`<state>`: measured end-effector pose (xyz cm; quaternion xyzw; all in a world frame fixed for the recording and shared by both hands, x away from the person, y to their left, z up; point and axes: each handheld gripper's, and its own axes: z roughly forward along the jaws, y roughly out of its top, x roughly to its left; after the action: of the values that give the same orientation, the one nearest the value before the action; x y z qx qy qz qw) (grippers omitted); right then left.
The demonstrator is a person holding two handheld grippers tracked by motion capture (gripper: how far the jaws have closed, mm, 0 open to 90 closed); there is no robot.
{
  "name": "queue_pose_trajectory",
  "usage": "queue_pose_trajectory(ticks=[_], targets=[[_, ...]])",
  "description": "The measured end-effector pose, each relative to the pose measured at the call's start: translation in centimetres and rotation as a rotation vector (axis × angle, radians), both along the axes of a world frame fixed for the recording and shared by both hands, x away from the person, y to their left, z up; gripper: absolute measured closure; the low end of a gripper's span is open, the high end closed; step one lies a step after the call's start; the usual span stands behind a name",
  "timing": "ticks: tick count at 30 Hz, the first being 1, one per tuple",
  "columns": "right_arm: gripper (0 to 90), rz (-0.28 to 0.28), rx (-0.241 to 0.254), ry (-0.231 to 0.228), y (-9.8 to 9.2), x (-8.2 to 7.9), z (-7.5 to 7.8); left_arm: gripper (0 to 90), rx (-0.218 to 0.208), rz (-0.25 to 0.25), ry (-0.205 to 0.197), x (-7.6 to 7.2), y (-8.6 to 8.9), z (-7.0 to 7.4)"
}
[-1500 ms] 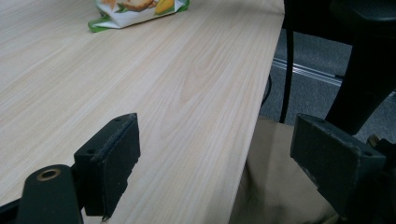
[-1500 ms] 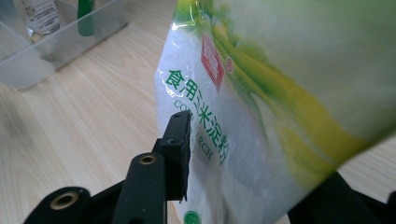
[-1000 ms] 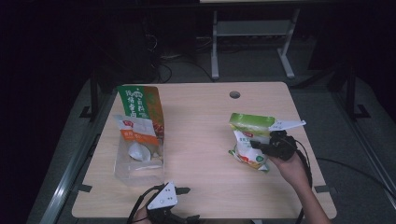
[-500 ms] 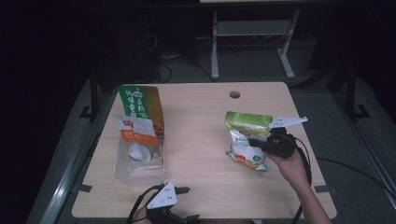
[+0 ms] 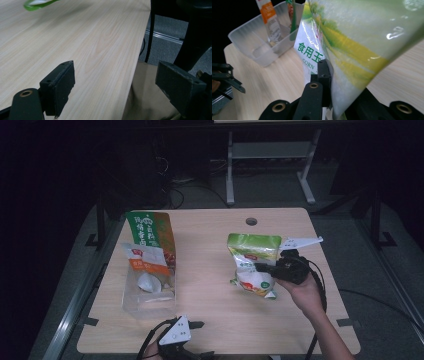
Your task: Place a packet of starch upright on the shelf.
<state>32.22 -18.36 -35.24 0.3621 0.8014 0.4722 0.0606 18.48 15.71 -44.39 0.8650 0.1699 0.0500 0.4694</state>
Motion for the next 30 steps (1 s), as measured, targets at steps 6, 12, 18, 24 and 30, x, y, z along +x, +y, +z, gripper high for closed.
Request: queue_pose_trajectory(ticks=[6, 12, 18, 24, 30], targets=[[86.8, 0.041, -0.007, -0.038, 2.2, 0.1, 1.1, 15.7, -0.011, -0.003, 0.007, -0.2, -0.2, -0.1], [86.8, 0.090, 0.021, -0.039, 4.3, 0.5, 2.2, 15.7, -0.003, -0.012, 0.001, -0.2, -0.2, -0.1], [86.8, 0.153, 0.045, -0.040, 6.8, 0.5, 3.2, 15.7, -0.010, -0.013, -0.002, -0.2, -0.3, -0.1], [86.9, 0.193, 0.050, -0.056, 8.7, 0.3, 4.0, 15.6, -0.010, -0.007, 0.001, -0.2, -0.2, -0.1], [86.9, 0.229, 0.069, -0.055, 10.2, 0.0, 4.6, 15.6, -0.005, -0.010, -0.004, -0.2, -0.2, 0.0]])
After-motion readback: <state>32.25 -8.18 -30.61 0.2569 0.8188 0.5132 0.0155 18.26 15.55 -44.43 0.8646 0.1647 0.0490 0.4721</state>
